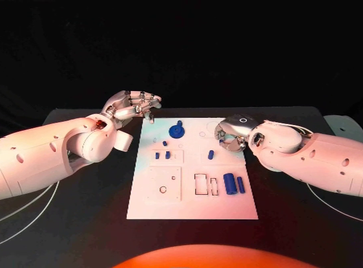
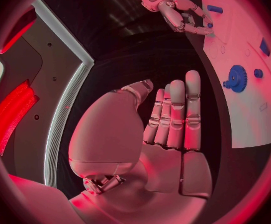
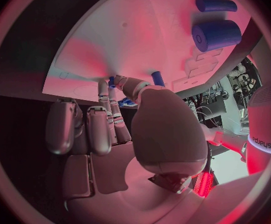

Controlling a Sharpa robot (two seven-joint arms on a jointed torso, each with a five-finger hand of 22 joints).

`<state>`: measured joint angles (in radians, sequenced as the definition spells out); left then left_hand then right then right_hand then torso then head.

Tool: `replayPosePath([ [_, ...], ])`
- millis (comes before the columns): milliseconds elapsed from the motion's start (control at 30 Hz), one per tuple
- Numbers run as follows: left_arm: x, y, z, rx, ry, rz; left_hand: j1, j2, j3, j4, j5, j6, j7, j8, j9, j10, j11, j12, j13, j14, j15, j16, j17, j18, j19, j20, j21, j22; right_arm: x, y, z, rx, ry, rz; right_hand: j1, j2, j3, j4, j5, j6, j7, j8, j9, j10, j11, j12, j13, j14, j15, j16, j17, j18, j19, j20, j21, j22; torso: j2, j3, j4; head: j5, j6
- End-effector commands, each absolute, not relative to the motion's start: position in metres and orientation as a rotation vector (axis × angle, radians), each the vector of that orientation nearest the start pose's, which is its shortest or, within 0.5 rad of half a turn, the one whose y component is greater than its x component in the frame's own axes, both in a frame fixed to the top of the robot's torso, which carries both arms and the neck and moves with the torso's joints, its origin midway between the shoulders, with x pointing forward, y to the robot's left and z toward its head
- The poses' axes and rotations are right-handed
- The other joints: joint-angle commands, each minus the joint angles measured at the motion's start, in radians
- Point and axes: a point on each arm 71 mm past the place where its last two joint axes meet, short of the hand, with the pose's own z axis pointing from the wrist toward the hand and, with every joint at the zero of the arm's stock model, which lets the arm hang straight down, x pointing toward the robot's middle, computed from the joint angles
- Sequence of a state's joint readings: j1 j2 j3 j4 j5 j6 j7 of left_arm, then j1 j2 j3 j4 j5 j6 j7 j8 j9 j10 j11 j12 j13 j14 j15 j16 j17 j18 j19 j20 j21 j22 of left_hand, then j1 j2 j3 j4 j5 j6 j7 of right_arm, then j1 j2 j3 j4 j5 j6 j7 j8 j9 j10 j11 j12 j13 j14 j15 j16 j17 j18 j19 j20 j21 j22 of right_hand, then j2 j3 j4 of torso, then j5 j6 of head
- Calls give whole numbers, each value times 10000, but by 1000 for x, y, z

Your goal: Assemble the parts on the task board

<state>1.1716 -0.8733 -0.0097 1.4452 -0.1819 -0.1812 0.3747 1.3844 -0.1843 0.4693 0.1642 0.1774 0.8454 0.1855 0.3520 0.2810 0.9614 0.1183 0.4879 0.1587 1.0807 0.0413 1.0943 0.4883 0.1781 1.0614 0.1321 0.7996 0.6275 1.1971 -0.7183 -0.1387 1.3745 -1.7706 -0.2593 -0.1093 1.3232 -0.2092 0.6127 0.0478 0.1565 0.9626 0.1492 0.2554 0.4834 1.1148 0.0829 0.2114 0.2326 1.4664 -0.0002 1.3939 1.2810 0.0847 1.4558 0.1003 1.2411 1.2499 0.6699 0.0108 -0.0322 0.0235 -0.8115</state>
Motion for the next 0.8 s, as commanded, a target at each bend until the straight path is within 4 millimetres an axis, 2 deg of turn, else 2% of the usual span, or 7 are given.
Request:
replayPosePath([
  [33, 498, 238, -183, -9416, 14841, -15332, 87, -42, 50, 25, 21, -43, 27, 3, 6, -89, -6, 53, 9, -50, 0, -52, -12, 65, 24, -41, -70, -19, 490, -175, -239, -5533, 17147, 4212, 121, 237, 112, -143, -92, 225, -66, 117, 49, 251, -99, 104, 41, 460, -85, 59, 19, -46, 39, -80, 83, 43, 8, 12, -12, 1, -16],
  [133, 498, 239, -183, -9428, 14849, -15314, 92, -46, 51, 22, 20, -59, 37, -3, 4, -107, 2, 54, 10, -50, 5, -55, -13, 64, 30, -38, -79, -27, 489, -176, -240, -5563, 17210, 4104, 327, 424, 278, -399, -300, 478, -140, 239, 114, 516, -199, 195, 86, 471, -178, 96, 70, -61, 67, -159, 160, 127, -2, 3, -19, -13, -38],
  [367, 498, 240, -183, -9482, 14863, -15207, 111, -39, 62, 14, 24, -78, 48, -10, 2, -129, 10, 57, 11, -49, 10, -58, -16, 64, 40, -35, -91, -36, 489, -179, -241, -5604, 17189, 3851, 522, 626, 530, -806, -257, 676, -186, 327, 197, 780, -273, 252, 170, 477, -256, 119, 98, -82, 94, -257, 237, 220, -9, 8, -10, -31, -65],
  [800, 498, 242, -184, -9544, 14905, -15102, 162, -66, 79, -24, 28, -203, 110, -54, -10, -282, 69, 63, 13, -87, 54, -84, -29, 57, 65, -7, -160, -87, 485, -175, -235, -5346, 16462, 4141, 460, 662, 648, -886, -308, 654, -156, 290, 196, 759, -245, 190, 173, 471, -240, 104, 70, -82, 89, -260, 229, 221, -7, -7, 0, -71, -59],
])
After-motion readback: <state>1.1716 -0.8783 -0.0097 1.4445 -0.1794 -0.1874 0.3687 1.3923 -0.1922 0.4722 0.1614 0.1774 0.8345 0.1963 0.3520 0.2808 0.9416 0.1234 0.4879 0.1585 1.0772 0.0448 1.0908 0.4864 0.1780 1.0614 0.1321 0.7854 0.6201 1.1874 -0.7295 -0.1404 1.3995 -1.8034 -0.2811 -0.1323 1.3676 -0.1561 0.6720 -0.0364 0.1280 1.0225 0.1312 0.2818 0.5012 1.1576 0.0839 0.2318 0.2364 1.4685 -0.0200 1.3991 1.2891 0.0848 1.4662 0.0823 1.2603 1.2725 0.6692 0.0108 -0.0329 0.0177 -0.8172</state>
